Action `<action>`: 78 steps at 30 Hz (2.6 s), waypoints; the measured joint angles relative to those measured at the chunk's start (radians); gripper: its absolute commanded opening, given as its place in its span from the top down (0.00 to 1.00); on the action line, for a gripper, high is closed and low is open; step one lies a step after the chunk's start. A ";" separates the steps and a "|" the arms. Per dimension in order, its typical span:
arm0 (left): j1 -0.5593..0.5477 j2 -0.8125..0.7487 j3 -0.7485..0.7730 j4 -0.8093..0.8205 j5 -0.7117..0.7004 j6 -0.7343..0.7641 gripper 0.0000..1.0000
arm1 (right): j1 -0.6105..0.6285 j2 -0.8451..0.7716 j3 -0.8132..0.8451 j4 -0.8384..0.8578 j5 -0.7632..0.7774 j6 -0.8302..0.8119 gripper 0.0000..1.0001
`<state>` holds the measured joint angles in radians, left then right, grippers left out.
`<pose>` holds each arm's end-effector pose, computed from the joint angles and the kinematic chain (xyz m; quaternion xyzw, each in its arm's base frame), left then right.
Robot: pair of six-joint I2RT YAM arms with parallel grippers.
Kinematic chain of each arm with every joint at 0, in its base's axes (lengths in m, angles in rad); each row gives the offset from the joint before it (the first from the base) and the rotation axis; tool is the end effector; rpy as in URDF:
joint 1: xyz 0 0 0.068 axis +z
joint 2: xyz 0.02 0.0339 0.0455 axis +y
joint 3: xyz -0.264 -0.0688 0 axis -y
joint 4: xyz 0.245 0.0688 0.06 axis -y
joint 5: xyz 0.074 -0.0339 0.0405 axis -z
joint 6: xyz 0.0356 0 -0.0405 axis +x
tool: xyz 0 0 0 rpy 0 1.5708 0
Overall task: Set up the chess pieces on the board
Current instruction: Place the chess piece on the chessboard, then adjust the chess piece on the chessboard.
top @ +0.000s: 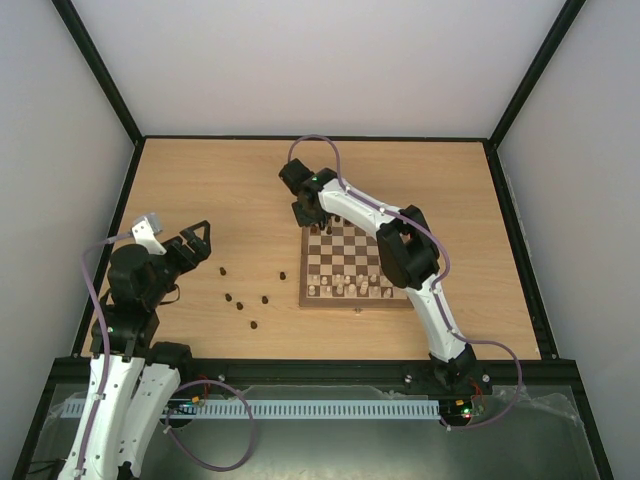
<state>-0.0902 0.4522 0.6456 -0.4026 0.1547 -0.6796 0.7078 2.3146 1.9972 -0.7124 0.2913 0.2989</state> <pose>0.1173 -0.0161 0.3122 -0.1785 0.7555 -0.2913 0.5591 0.3910 0.3212 0.1957 -0.1556 0.9415 0.0050 0.2991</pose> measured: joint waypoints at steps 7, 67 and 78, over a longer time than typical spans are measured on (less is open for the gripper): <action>0.000 0.000 -0.006 0.000 0.000 0.000 0.01 | 0.000 -0.001 -0.006 0.000 -0.011 0.001 0.67; 0.000 0.097 -0.005 0.032 0.031 0.047 0.01 | 0.204 -0.652 -0.647 0.290 -0.360 0.024 0.01; 0.000 0.076 -0.005 0.031 0.048 0.043 0.00 | 0.205 -0.591 -0.611 0.310 -0.417 0.026 0.01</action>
<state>-0.0902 0.5282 0.6411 -0.3721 0.2031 -0.6365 0.9131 1.7237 1.3861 -0.4026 -0.1261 0.3248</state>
